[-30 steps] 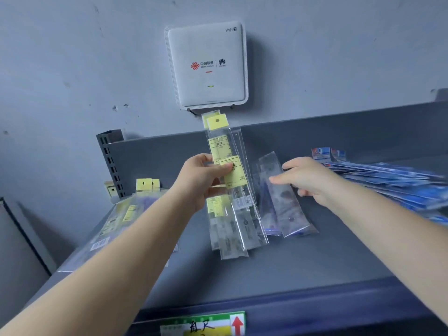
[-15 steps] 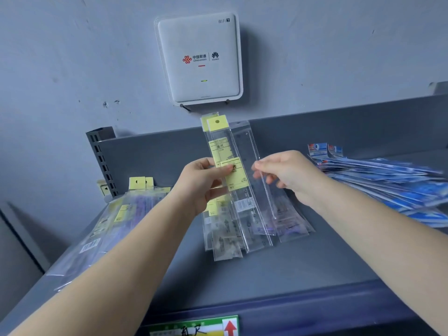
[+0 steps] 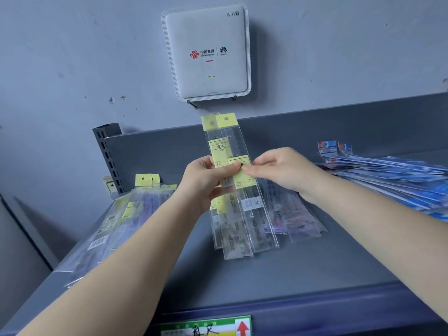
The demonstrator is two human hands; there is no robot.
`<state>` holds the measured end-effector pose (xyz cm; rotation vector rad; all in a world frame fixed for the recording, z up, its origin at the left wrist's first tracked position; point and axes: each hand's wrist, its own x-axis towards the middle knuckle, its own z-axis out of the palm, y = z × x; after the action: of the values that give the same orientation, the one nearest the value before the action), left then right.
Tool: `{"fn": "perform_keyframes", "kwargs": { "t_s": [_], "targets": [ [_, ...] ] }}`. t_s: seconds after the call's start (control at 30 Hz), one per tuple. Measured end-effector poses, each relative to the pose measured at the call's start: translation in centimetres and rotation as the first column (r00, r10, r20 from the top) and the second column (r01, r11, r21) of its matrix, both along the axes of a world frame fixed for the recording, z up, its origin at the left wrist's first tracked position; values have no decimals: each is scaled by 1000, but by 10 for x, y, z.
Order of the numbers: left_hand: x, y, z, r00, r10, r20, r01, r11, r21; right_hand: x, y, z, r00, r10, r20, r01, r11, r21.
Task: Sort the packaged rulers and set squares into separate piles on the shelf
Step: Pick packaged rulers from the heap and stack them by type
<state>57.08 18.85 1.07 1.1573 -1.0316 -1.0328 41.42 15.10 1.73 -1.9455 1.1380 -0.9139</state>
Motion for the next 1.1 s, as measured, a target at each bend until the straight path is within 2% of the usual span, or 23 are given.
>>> {"fn": "perform_keyframes", "kwargs": {
  "t_s": [0.07, 0.2, 0.27, 0.33, 0.37, 0.43, 0.47, 0.5, 0.57, 0.63, 0.7, 0.8, 0.87, 0.97, 1.03, 1.1],
  "targets": [
    [1, 3, 3, 1000, 29, -3, -29, 999, -14, 12, 3, 1, 998, 57, -3, -57, 998, 12],
    [23, 11, 14, 990, 141, -22, -142, 990, -14, 23, -1, 5, 989, 51, 138, -65, 993, 99],
    [42, 16, 18, 973, 227, -38, -228, 973, -27, 27, -4, 3, 989, 56, 134, -74, 988, 138],
    [59, 21, 20, 956, 291, -39, -293, 955, -48, 33, -7, -4, 998, 36, 52, -43, 991, 124],
    [63, 23, 20, 952, 305, -30, -306, 951, -51, 36, -9, -9, 998, 15, -62, -11, 997, 74],
    [65, 26, 18, 955, 294, 29, -293, 955, -42, 41, -12, -19, 909, -98, -406, 50, 990, -129],
    [61, 28, 17, 958, 274, 83, -272, 962, -35, 43, -11, -23, 850, -166, -500, 56, 972, -227],
    [56, 29, 16, 956, 254, 146, -252, 967, -32, 44, -11, -24, 834, -206, -511, 63, 957, -283],
    [43, 26, 12, 935, 230, 270, -230, 973, -31, 44, -9, -19, 891, -204, -406, 83, 951, -297],
    [31, 19, 5, 886, 214, 412, -228, 973, -16, 41, -8, -11, 944, -185, -273, 104, 953, -285],
    [26, 10, -5, 767, 152, 624, -232, 972, 48, 37, -9, -9, 959, -173, -223, 105, 952, -287],
    [29, 7, -13, 555, 20, 832, -245, 959, 140, 34, -11, -16, 925, -86, -369, -6, 970, -241],
    [38, 12, -9, 509, 49, 859, -257, 961, 98, 38, -10, -22, 873, -17, -487, -94, 975, -204],
    [63, 28, 3, 486, 163, 859, -311, 950, -5, 47, -7, -21, 807, -41, -590, -129, 961, -243],
    [87, 41, 9, 446, 249, 860, -364, 928, -80, 54, -5, -17, 775, -86, -626, -127, 949, -288],
    [114, 57, 9, 405, 288, 868, -409, 906, -109, 66, -2, -14, 799, -93, -594, -130, 938, -321]
  ]
}}
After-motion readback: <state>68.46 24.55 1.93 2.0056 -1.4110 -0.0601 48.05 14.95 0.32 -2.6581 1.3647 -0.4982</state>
